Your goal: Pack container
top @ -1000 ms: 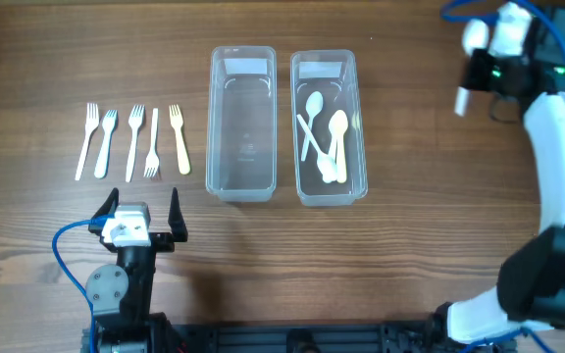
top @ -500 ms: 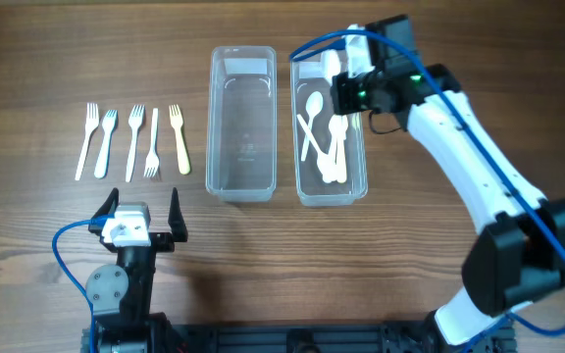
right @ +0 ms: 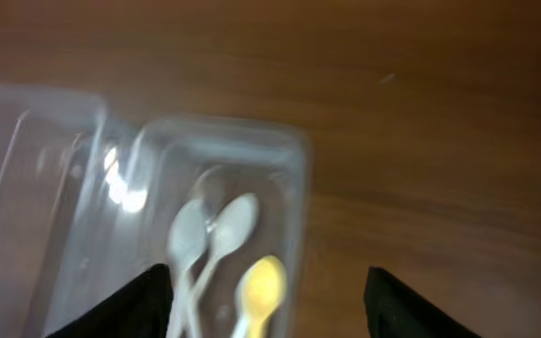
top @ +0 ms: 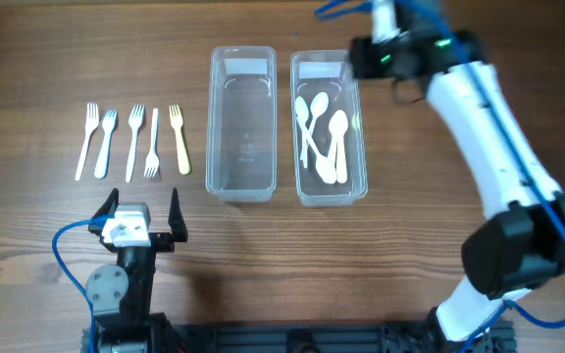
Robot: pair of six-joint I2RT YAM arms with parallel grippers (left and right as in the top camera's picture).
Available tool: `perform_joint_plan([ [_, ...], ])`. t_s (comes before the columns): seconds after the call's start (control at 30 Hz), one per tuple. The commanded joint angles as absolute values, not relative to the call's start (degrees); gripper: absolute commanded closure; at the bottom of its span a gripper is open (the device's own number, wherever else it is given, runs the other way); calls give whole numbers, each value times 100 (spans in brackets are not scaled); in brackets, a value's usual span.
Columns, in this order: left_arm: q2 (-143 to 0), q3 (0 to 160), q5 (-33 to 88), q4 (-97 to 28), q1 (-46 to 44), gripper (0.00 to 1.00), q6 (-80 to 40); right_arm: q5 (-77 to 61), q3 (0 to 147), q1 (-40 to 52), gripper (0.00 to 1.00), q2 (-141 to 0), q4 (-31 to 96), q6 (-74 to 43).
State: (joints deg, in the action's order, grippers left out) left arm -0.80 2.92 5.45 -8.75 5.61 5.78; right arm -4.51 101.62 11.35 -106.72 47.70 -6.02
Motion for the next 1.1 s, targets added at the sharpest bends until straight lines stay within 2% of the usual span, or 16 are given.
perform_joint_plan([
  [0.0, -43, 246, 532, -858, 534, 0, 690, 67, 10510, 458, 26, -10324, 4910, -130],
  [0.07, -43, 246, 532, -858, 534, 0, 690, 60, 10510, 266, 19, -10322, 4925, -156],
  [0.17, -43, 246, 532, -858, 534, 0, 690, 47, 10506, 99, 0, -10324, 4912, -139],
  [1.07, -43, 246, 532, -856, 534, 0, 690, 45, 10499, 82, 0, -10328, 4849, -150],
])
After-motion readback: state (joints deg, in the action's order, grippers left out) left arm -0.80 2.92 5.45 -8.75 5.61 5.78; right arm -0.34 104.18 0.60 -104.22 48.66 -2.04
